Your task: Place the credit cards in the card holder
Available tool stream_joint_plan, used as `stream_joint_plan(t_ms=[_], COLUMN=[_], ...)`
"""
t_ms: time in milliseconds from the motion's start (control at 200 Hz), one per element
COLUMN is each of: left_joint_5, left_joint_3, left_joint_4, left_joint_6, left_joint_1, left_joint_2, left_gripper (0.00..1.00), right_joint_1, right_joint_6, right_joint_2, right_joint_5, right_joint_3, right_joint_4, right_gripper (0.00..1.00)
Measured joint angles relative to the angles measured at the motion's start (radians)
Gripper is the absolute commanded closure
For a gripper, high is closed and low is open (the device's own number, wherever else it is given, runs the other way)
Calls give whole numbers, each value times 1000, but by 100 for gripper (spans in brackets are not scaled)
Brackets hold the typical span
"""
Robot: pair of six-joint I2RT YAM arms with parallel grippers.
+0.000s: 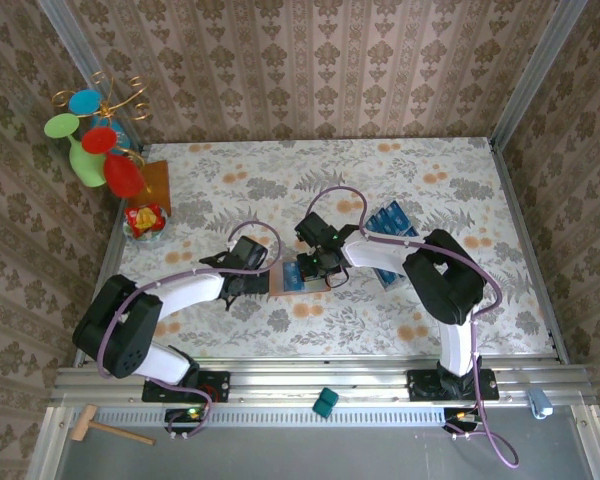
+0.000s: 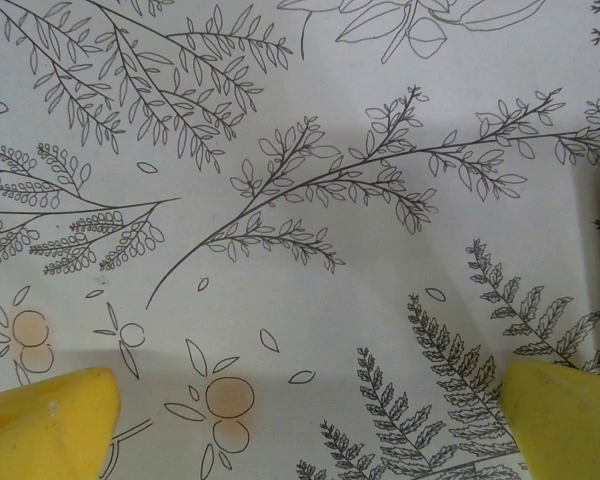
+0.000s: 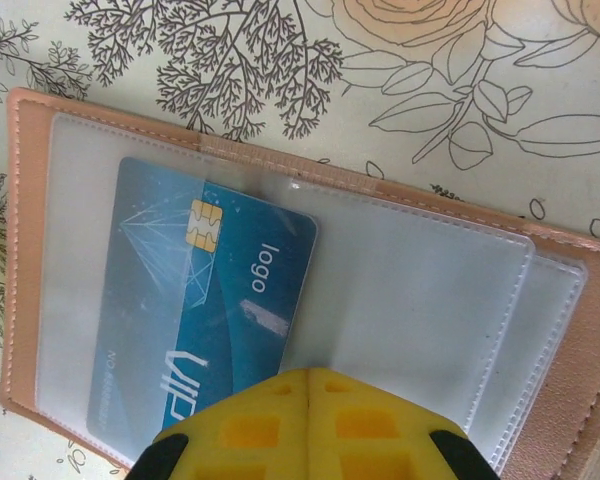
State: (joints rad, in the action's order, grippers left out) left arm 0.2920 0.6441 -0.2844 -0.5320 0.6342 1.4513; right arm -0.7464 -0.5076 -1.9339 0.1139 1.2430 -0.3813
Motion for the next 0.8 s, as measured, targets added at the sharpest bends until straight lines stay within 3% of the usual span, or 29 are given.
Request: stream_joint_plan(t_ms=[800], left_joint_5=[-8], left_joint_3=[3], left_joint_4=[36], left_joint_6=[0], left_joint_1=[0], left_joint_2=[22], left_gripper=[0], right_joint_1=[-31], right_joint_6=[-16], right_joint_2=[-54], right_joint_5=[23], right_joint_3=[69], right_joint_4=[14], right_gripper=[100])
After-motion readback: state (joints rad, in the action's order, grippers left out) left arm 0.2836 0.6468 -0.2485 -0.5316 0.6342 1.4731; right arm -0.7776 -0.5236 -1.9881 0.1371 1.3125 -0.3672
